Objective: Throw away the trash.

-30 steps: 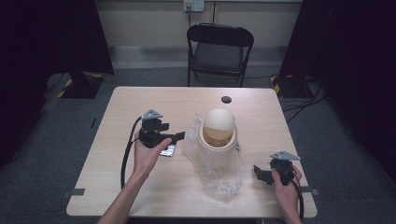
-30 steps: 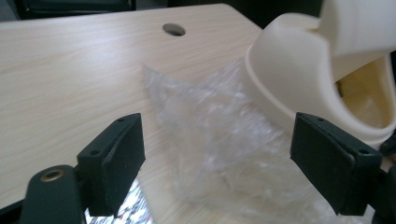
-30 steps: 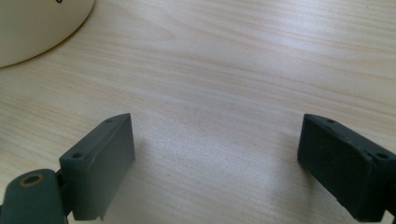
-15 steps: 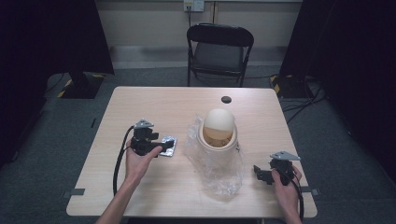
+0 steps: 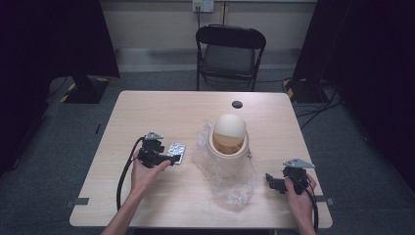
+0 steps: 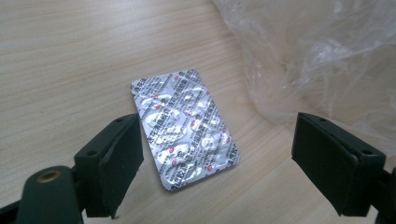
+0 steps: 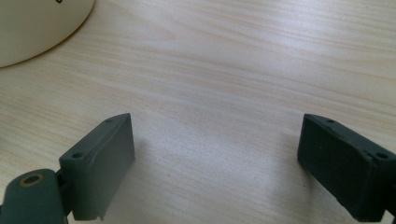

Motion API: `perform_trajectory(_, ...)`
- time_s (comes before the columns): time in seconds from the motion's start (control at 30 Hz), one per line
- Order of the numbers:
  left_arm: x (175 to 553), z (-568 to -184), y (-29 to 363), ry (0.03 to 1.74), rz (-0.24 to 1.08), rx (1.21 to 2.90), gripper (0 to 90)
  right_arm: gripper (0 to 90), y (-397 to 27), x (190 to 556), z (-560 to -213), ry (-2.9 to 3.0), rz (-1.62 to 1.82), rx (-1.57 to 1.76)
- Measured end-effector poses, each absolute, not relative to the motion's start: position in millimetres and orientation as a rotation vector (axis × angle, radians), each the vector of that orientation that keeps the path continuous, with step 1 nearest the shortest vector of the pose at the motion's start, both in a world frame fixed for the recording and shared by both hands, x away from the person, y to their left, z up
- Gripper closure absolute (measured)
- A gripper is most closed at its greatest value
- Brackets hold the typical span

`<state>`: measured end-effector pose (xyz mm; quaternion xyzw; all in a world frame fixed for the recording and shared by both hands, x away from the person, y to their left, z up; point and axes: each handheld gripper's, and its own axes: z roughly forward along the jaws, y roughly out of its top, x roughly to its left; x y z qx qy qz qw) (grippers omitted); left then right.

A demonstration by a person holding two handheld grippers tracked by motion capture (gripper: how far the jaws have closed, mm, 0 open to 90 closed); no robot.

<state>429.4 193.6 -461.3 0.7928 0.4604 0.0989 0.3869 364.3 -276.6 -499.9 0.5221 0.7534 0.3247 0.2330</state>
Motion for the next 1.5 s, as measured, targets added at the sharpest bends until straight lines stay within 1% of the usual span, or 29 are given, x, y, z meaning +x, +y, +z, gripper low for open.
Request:
perform_trajectory(0.47,442.4,-483.6,181.9,1.22,0.23,2.05,16.9,10.2,-276.5,364.2,-499.9,2.069,0.89,1.435)
perform_trajectory(0.53,444.2,-486.8,179.2,1.217,0.261,2.073,17.9,10.1,-276.6,364.4,-499.9,2.07,0.892,1.434)
perform_trajectory(0.67,445.4,-488.1,177.9,1.231,0.294,2.061,19.7,10.1,-276.5,364.3,-499.9,2.069,0.891,1.436)
perform_trajectory(0.7,445.2,-487.8,177.3,1.216,0.307,2.088,19.8,10.1,-276.5,364.3,-499.9,2.069,0.891,1.436)
perform_trajectory(0.8,441.0,-488.5,171.5,1.173,0.399,2.163,21.9,10.1,-276.5,364.3,-499.9,2.069,0.891,1.436)
perform_trajectory(0.83,441.0,-488.5,171.5,1.173,0.399,2.163,22.7,10.1,-276.5,364.3,-499.9,2.069,0.891,1.436)
perform_trajectory(0.87,439.1,-489.5,168.2,1.157,0.438,2.179,22.7,10.1,-276.5,364.3,-499.9,2.069,0.891,1.435)
perform_trajectory(0.93,439.0,-490.0,168.0,1.162,0.44,2.168,23.0,10.2,-276.5,364.3,-499.9,2.069,0.891,1.435)
perform_trajectory(0.97,439.1,-489.4,169.4,1.163,0.434,2.174,24.5,10.2,-276.5,364.2,-499.9,2.069,0.89,1.435)
perform_trajectory(1.07,439.4,-488.6,173.0,1.165,0.438,2.161,33.6,10.2,-276.5,364.2,-499.9,2.069,0.89,1.435)
perform_trajectory(1.5,440.2,-488.8,178.4,1.142,0.443,2.169,34.2,10.1,-276.5,364.2,-499.9,2.069,0.891,1.435)
